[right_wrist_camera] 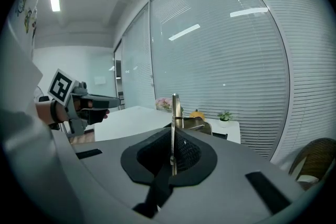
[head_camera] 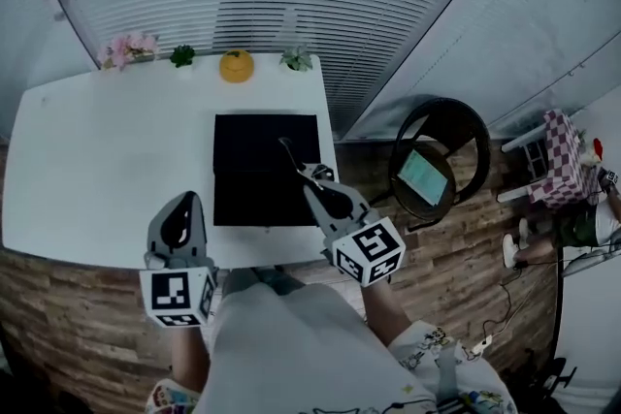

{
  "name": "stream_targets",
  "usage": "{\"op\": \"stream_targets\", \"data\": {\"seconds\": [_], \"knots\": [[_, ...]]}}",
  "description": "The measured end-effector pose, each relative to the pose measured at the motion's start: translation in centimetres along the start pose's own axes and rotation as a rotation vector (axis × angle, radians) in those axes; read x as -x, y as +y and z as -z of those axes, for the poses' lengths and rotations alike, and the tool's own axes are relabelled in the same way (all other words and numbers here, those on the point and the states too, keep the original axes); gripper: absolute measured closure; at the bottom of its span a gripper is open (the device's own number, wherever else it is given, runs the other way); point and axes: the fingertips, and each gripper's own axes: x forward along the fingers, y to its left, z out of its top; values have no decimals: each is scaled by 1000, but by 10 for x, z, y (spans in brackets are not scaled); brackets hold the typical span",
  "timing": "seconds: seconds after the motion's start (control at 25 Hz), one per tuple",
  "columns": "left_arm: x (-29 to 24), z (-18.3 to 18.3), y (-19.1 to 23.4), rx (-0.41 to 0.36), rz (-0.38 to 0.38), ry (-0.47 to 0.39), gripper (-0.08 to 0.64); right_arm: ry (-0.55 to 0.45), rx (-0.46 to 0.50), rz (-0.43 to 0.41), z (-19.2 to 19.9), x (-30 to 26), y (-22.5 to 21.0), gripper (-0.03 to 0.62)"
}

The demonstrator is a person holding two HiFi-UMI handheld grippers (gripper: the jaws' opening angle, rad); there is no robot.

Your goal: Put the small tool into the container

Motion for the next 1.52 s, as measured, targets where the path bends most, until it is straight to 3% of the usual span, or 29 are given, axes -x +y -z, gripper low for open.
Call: {"op": "stream_targets", "data": {"seconds": [0.2,0.6,1.2,1.52], "knots": [[-16,1,-2,-27,92,28,554,22,-23,49,4,2,1,591],[-35,5,5,-39,201,57,554,67,-53,128,9,-3,3,591],[-54,8,3,-27,216,47,554,143,-24,52,15,-22,5,591],[-53,19,5,-16,200,79,554,203,-2,-34,23,-33,9,591]]}}
